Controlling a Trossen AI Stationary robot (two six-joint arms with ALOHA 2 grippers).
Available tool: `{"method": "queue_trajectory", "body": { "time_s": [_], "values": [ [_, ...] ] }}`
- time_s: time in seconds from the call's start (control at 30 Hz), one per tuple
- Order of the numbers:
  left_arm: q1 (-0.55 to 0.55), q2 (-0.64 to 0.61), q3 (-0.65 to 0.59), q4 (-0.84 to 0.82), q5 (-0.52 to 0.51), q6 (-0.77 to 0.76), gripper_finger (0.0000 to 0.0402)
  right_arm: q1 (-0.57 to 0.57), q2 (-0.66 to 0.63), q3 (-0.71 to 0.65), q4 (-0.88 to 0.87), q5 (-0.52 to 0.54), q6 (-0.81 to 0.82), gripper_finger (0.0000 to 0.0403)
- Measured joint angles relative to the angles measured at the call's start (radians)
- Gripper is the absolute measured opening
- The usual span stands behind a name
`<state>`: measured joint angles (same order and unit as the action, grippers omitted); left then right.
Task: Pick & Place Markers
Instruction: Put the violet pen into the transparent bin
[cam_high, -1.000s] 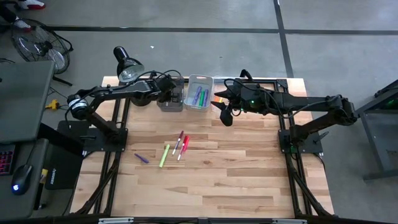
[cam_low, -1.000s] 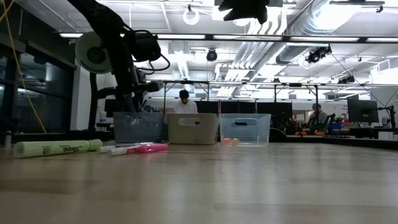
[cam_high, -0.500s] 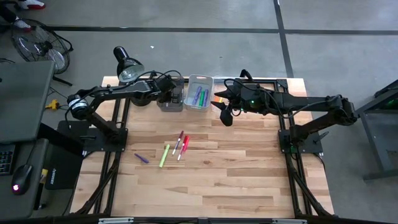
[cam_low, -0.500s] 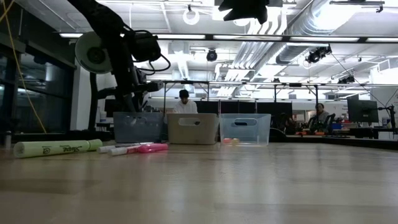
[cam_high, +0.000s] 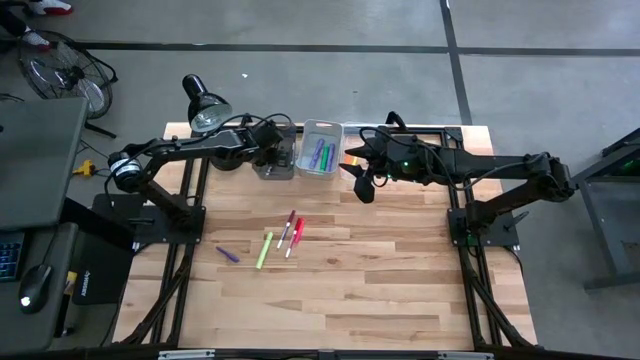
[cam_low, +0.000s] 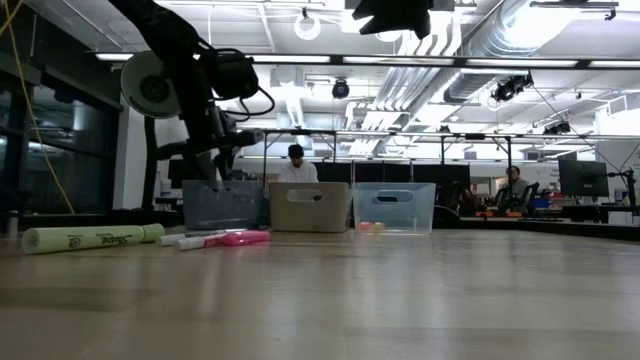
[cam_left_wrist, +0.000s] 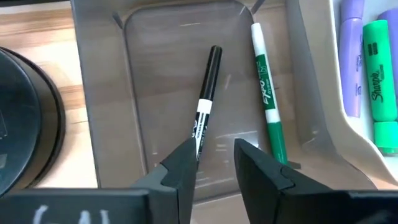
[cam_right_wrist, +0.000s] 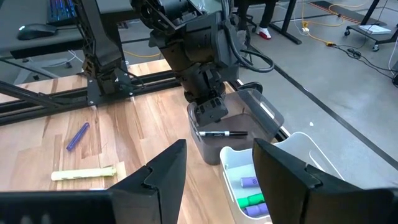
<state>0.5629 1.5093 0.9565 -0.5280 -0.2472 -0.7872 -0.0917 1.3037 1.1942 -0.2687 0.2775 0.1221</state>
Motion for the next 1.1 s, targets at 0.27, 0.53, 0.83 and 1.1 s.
{"method": "queue_trajectory", "body": {
  "time_s": [0.27, 0.53, 0.83, 1.1],
  "values": [
    [0.0, 0.0, 0.042, -0.016, 0.058, 0.092, 0.0107, 0.0, 0.0, 0.0, -0.01, -0.028, 0.008, 0.0173],
    [-0.05, -0.024, 0.168, -0.156, 0.025, 0.197, 0.0107, 0.0, -0.003, 0.0, -0.047, -0.069, 0.048, 0.0173],
    [-0.223, -0.159, 0.18, -0.301, -0.024, 0.202, 0.0107, -0.013, -0.004, 0.0, -0.098, -0.093, 0.057, 0.0174],
    [-0.437, -0.279, 0.178, -0.484, -0.096, 0.121, 0.0107, -0.053, -0.004, 0.0, -0.102, -0.157, 0.027, 0.0174]
  ]
}}
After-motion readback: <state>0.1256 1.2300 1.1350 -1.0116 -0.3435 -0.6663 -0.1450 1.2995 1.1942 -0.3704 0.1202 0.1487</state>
